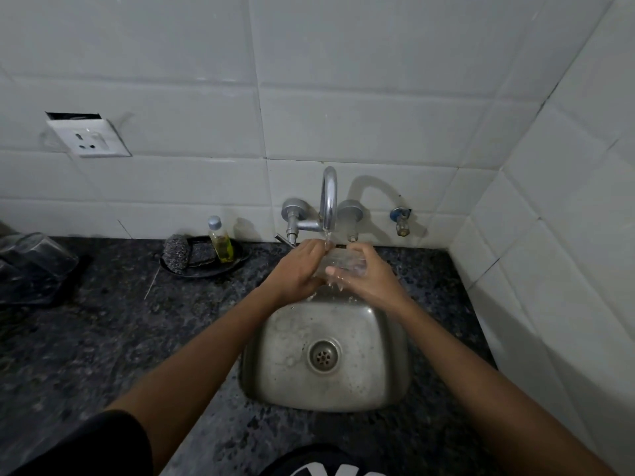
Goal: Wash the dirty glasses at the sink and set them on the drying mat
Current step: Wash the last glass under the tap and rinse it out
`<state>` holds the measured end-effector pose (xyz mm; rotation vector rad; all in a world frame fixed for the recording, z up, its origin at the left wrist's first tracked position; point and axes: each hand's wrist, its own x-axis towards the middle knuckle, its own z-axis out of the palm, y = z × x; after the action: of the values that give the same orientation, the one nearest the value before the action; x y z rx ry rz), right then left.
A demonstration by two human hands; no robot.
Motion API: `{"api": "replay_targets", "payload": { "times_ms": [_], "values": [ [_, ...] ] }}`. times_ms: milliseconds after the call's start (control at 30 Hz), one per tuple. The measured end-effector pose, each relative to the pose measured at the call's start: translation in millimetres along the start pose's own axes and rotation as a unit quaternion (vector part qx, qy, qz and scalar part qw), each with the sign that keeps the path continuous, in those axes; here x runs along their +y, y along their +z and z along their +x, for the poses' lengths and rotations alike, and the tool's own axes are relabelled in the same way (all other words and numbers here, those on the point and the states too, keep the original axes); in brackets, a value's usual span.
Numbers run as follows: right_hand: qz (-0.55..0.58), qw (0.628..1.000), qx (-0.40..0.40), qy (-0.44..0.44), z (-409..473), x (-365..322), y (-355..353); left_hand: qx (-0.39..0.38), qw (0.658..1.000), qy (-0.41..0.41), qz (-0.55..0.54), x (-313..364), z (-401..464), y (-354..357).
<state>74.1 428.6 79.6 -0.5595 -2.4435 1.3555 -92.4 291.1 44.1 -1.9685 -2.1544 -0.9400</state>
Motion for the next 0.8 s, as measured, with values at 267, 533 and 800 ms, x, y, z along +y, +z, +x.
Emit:
{"api": "replay_targets", "payload": {
  "times_ms": [267, 533, 800],
  "values": [
    [-0.071, 0.994, 0.039, -0.070, -3.2, -0.6, 2.0, 0.026, 0.999, 0.013, 0.025, 3.6, 7.7, 0.0],
    [-0.154, 0.981, 0.022, -0.113, -3.2, -4.7, -3.0, 0.002, 1.000, 0.004, 0.015, 6.2, 7.6, -1.3],
    [-0.148, 0.986, 0.040, -0.070, -4.3, -13.2, 1.0, 0.011, 1.000, 0.001, 0.020, 9.8, 5.9, 1.5]
  ]
}}
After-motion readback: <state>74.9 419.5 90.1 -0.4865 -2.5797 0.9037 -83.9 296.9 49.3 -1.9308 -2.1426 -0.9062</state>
